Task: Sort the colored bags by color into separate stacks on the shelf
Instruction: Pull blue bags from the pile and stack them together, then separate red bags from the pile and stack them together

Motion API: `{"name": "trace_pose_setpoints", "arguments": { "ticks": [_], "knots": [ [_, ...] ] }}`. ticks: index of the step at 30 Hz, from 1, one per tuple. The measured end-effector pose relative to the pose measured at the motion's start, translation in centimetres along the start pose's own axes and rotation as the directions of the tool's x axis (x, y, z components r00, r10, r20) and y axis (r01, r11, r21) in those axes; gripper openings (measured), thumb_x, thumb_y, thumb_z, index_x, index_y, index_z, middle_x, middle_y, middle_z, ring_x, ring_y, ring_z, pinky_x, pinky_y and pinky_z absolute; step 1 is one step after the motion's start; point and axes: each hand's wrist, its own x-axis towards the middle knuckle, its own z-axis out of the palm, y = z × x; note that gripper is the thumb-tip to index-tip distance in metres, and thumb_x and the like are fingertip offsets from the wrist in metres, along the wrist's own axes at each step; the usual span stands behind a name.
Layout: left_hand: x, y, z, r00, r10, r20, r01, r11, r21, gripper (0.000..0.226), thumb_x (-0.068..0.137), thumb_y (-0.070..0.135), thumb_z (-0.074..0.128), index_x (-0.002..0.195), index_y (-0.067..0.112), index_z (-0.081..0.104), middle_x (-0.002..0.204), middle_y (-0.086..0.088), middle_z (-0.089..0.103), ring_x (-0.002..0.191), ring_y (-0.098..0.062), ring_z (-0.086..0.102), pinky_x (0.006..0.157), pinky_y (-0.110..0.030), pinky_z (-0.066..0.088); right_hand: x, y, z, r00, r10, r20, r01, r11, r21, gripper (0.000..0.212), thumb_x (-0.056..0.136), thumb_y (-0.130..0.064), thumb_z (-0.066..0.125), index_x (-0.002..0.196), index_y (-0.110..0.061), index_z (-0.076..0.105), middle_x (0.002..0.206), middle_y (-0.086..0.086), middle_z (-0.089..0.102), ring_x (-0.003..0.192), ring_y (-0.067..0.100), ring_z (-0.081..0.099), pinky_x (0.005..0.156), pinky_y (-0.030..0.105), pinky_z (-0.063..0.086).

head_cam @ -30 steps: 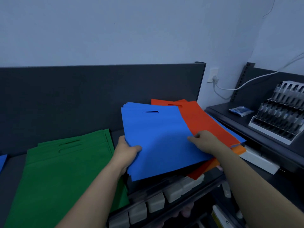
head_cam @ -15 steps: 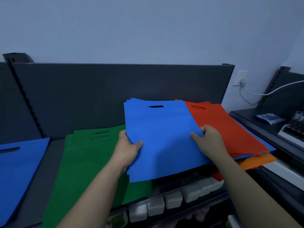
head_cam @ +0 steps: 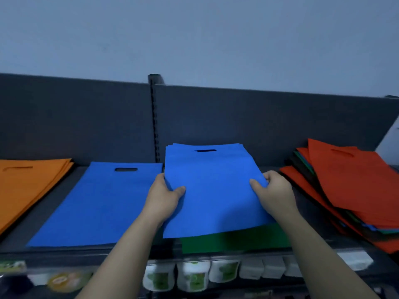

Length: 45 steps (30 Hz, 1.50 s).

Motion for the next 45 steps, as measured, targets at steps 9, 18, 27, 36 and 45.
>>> {"name": "trace_pose_setpoints", "arguments": {
  "ticks": [9,18,27,36,45],
  "knots": [
    [-0.2,-3.9,-15.2,0.992,-0.059,-0.113,0.07,0.993,0.099,0.048,0.091,0.024,0.063,0.132,0.016,0.04,0.122,0.006,0.054,0.103,-0.023,0.058,0.091,-0.042,0.05,-5.1,-11.3,10.7,0.994,-0.027,0.101,0.03,0.999,-0.026,0.025,0.089,-0.032,0.059,0.086,-0.008,0.053,0.08,0.003,0.057,0.081,0.029,0.056,0.075,0.036,0.041],
    [2.3,-7.1,-22.8,0.98,-0.124,-0.155,0.167,0.937,0.306,0.053,0.092,0.02,0.062,0.138,0.006,0.039,0.132,-0.008,0.052,0.112,-0.03,0.053,0.083,-0.034,0.044,-8.4,-16.7,18.0,0.983,-0.03,0.184,0.064,0.982,-0.179,0.028,0.093,-0.035,0.053,0.083,-0.009,0.047,0.067,0.0,0.049,0.067,0.025,0.047,0.082,0.033,0.04],
    [4.6,-9.4,-24.1,0.991,-0.025,-0.134,0.115,0.687,0.717,0.048,0.091,0.028,0.062,0.128,0.004,0.045,0.133,-0.016,0.047,0.114,-0.032,0.05,0.081,-0.034,0.044,-9.3,-16.5,20.0,0.962,-0.019,0.271,0.132,0.905,-0.404,0.025,0.089,-0.039,0.052,0.083,-0.015,0.046,0.083,0.0,0.056,0.081,0.023,0.057,0.09,0.037,0.039],
    [5.0,-4.7,-18.9,0.917,0.392,0.071,-0.257,0.447,0.857,0.035,0.095,0.032,0.048,0.121,0.011,0.057,0.121,-0.005,0.057,0.11,-0.026,0.049,0.088,-0.034,0.043,-7.2,-14.0,14.3,0.977,-0.141,0.16,0.206,0.822,-0.531,0.038,0.09,-0.045,0.053,0.114,-0.016,0.058,0.112,0.003,0.061,0.106,0.024,0.055,0.094,0.035,0.038],
    [4.1,-0.3,-7.2,0.801,0.517,0.302,-0.519,0.348,0.78,0.035,0.093,0.036,0.049,0.119,0.015,0.059,0.117,-0.004,0.059,0.106,-0.026,0.051,0.09,-0.035,0.043,-5.1,-7.3,4.8,0.999,-0.011,0.036,0.031,0.793,-0.609,0.038,0.09,-0.041,0.053,0.119,-0.016,0.057,0.116,0.004,0.06,0.111,0.024,0.054,0.1,0.035,0.034]
  ]
}}
